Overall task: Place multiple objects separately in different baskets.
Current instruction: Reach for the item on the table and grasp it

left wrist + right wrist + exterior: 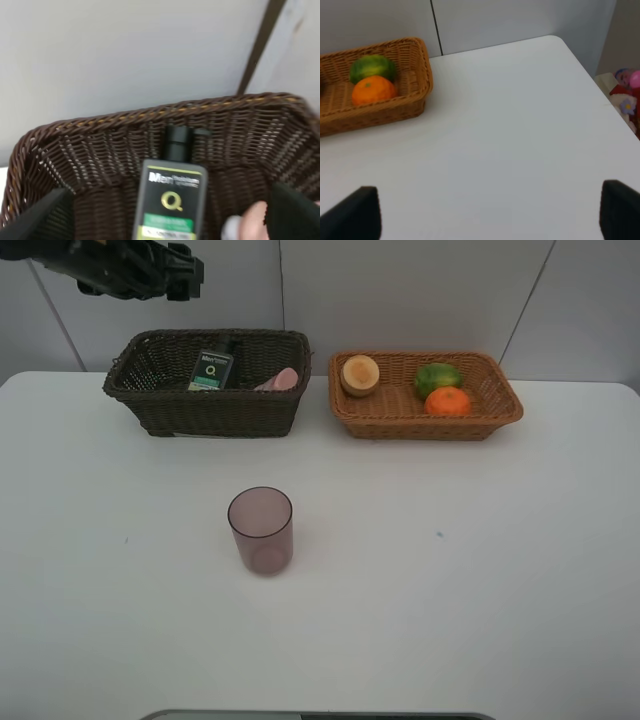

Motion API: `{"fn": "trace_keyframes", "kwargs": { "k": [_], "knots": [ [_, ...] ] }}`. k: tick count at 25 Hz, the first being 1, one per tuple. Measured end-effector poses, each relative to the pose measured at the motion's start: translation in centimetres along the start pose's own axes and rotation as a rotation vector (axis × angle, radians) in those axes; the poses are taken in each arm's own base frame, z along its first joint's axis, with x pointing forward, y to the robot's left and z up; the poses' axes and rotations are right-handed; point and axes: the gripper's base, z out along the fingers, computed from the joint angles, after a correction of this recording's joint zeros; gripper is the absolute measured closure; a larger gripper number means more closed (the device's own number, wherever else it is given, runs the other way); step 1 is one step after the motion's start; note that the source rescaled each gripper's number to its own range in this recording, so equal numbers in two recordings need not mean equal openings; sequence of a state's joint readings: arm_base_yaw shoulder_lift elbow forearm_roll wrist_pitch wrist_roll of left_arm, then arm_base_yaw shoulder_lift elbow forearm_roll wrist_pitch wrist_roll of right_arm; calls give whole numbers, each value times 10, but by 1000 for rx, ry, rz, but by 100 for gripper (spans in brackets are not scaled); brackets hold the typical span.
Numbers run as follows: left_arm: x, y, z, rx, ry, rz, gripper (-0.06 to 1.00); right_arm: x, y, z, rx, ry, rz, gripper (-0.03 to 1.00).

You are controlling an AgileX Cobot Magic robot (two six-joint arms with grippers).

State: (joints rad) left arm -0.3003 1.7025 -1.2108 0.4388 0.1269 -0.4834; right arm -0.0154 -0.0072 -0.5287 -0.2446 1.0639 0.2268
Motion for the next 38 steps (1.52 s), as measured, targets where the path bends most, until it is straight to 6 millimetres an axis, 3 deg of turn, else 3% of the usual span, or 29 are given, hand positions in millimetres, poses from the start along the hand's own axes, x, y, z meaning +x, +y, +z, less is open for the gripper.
{"fn": "trace_keyframes", "kwargs": {
  "k": [8,15,23,30,38],
  "knots": [
    [-5,-27,-60,-14,121,9,-4,0,0,0,0,0,0,5],
    [7,-50,-89,36,268,105,-4,0,0,0,0,0,0,5],
    [23,-68,-95,221,419,192,-4,0,0,0,0,0,0,5],
    [43,-75,-71,251,558,233,-4,0,0,0,0,0,0,5],
    [46,-76,-68,259,580,261,-4,0,0,0,0,0,0,5]
  ]
}}
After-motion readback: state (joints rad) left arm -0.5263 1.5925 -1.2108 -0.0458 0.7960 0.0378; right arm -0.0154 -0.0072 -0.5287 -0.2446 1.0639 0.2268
